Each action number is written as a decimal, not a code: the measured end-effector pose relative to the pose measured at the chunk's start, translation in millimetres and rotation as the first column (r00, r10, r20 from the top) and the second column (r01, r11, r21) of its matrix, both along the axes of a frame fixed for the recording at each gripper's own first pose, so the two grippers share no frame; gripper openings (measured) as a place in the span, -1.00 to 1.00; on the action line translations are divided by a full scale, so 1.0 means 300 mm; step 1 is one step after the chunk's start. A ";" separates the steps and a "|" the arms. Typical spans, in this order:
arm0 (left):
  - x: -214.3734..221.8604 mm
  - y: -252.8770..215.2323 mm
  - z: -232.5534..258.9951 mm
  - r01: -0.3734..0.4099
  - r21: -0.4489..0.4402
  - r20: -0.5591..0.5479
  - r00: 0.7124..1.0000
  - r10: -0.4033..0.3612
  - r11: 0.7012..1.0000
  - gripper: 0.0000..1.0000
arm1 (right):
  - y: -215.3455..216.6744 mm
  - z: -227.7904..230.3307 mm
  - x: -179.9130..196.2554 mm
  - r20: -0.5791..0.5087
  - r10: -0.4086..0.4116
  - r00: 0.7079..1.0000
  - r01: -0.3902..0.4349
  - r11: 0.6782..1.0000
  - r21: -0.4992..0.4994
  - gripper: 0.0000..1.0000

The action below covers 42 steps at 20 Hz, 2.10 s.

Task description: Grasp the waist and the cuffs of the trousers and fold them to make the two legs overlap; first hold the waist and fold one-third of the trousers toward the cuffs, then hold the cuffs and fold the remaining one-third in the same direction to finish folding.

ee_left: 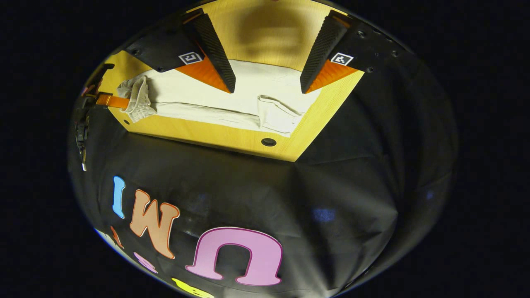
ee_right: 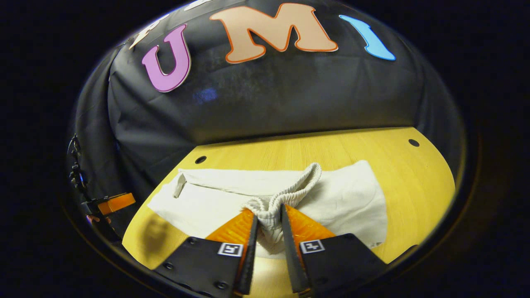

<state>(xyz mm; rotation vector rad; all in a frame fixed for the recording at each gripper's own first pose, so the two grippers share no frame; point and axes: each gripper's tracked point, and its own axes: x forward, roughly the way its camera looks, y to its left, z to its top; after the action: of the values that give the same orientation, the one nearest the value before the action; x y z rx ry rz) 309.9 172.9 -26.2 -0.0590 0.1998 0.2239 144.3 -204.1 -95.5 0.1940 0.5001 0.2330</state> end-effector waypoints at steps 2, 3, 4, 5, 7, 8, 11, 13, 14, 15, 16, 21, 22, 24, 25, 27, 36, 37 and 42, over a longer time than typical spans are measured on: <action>-0.008 0.025 -0.013 -0.004 -0.004 -0.012 1.000 0.004 1.000 0.92 | 0.002 -0.048 -0.003 -0.020 -0.013 1.000 0.013 1.000 0.021 0.08; -0.014 0.039 -0.022 -0.003 -0.009 -0.021 1.000 0.003 1.000 0.92 | -0.003 -0.054 -0.010 -0.025 -0.017 1.000 0.017 1.000 0.024 0.46; -0.016 0.046 -0.026 -0.002 -0.012 -0.029 1.000 0.002 1.000 0.92 | 0.023 -0.061 -0.004 -0.025 -0.020 0.999 0.021 0.999 0.025 0.72; -0.022 0.067 -0.035 -0.003 -0.012 -0.034 0.999 0.002 1.000 0.92 | 0.025 -0.055 0.002 -0.020 -0.035 0.999 0.035 0.999 0.015 0.98; -0.014 0.094 -0.040 -0.009 -0.005 -0.037 0.999 0.009 1.000 0.92 | 0.002 -0.035 -0.003 -0.007 -0.058 0.998 0.058 0.998 -0.003 0.92; -0.007 0.105 -0.044 -0.013 -0.002 -0.042 0.999 0.013 1.000 0.92 | -0.018 -0.022 -0.009 0.001 -0.072 0.997 0.072 0.997 -0.008 0.93; 0.004 0.159 -0.073 -0.036 0.007 -0.061 0.997 0.036 0.999 0.92 | -0.083 0.008 -0.032 0.012 -0.106 0.994 0.107 0.994 -0.037 0.92; 0.007 0.196 -0.092 -0.044 0.023 -0.084 0.995 0.046 0.999 0.92 | -0.133 0.008 -0.052 0.005 -0.128 0.992 0.128 0.989 -0.070 0.93; 0.014 0.204 -0.103 -0.043 0.030 -0.093 0.995 0.045 0.999 0.92 | -0.160 0.011 -0.065 0.003 -0.140 0.990 0.140 0.987 -0.076 0.92; 0.019 0.215 -0.115 -0.045 0.039 -0.105 0.993 0.049 0.998 0.92 | -0.186 0.014 -0.072 -0.001 -0.152 0.988 0.151 0.985 -0.080 0.93; 0.028 0.226 -0.125 -0.044 0.047 -0.114 0.992 0.049 0.998 0.92 | -0.210 0.012 -0.086 -0.007 -0.164 0.986 0.163 0.983 -0.083 0.93; 0.113 0.292 -0.188 -0.028 0.096 -0.169 0.985 0.044 0.995 0.90 | -0.333 0.016 -0.137 -0.021 -0.243 0.970 0.240 0.967 -0.085 0.93; 0.122 0.297 -0.198 -0.023 0.099 -0.179 0.983 0.040 0.995 0.90 | -0.359 0.019 -0.145 -0.018 -0.260 0.965 0.257 0.962 -0.088 0.93; 0.136 0.298 -0.216 -0.014 0.090 -0.198 0.980 0.031 0.996 0.90 | -0.403 0.025 -0.157 -0.014 -0.292 0.956 0.289 0.952 -0.098 0.93; 0.139 0.304 -0.224 -0.012 0.084 -0.205 0.978 0.029 0.996 0.90 | -0.417 0.022 -0.164 -0.018 -0.302 0.953 0.299 0.949 -0.100 0.93; 0.142 0.318 -0.244 -0.021 0.085 -0.232 0.972 0.040 0.996 0.89 | -0.440 0.010 -0.179 -0.031 -0.319 0.947 0.315 0.944 -0.103 0.93; 0.144 0.314 -0.266 0.007 0.077 -0.288 0.958 0.015 0.997 0.80 | -0.450 -0.008 -0.189 -0.045 -0.324 0.945 0.317 0.941 -0.120 0.82; 0.150 0.302 -0.271 0.013 0.074 -0.292 0.956 0.010 0.997 0.59 | -0.448 -0.008 -0.191 -0.046 -0.325 0.944 0.318 0.941 -0.119 0.93; 0.178 0.245 -0.270 0.047 0.021 -0.266 0.963 -0.040 0.999 -0.53 | -0.441 -0.018 -0.213 -0.053 -0.330 0.942 0.322 0.939 -0.123 0.93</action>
<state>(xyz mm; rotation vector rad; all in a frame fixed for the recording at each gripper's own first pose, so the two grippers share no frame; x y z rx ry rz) 363.4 246.3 -107.1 0.0032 0.4648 0.1900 80.4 -336.2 -100.9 0.1730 0.5437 -0.1280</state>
